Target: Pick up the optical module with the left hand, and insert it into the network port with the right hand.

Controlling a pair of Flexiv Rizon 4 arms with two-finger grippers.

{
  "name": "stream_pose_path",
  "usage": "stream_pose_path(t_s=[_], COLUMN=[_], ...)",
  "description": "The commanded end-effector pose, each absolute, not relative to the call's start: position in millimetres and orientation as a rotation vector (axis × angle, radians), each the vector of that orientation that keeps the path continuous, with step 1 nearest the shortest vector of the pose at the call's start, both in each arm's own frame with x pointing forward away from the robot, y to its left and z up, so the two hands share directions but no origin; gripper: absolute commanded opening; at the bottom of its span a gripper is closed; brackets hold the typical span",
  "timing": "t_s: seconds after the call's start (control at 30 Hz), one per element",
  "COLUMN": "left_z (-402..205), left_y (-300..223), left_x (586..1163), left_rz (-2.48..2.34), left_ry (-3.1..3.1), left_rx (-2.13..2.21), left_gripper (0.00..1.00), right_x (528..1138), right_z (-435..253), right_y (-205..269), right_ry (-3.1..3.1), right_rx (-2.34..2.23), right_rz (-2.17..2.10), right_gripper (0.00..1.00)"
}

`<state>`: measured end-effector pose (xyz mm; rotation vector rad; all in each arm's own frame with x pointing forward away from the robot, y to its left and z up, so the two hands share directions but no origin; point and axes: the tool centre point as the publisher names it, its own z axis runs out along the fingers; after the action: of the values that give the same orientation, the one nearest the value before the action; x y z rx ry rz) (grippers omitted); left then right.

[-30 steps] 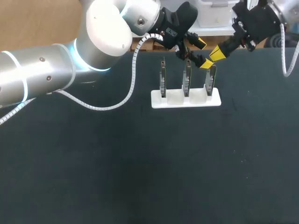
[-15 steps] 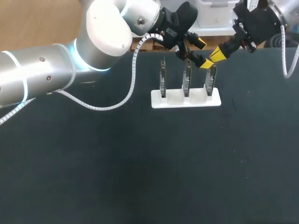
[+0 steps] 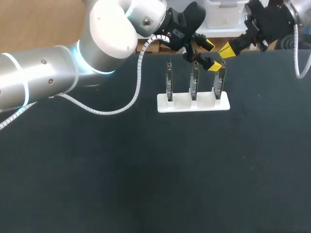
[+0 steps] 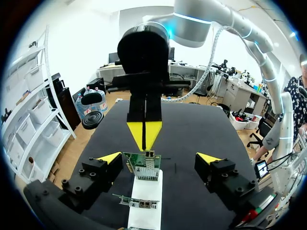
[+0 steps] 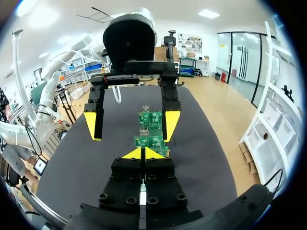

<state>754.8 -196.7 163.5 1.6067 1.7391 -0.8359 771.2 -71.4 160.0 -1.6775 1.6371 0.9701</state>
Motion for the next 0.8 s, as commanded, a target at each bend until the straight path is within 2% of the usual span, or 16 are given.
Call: stream_pose_path(t_s=[0.03,0.8], left_z=[164.0,238.2], left_y=[-198.1,-177.8], left_x=[757.3,775.8], left_rz=[-0.836,-0.688], left_ry=[1.744,1.582], left_rx=[1.612,1.503], left_gripper=[1.0,1.0], right_x=[763.6,766.0], right_z=[166.3,202.3], right_y=[-74.1,-100.9], right_ry=[1.64,1.629], right_rx=[-1.669,-1.623], right_rz=[0.936,0.796], right_gripper=[0.0,0.0])
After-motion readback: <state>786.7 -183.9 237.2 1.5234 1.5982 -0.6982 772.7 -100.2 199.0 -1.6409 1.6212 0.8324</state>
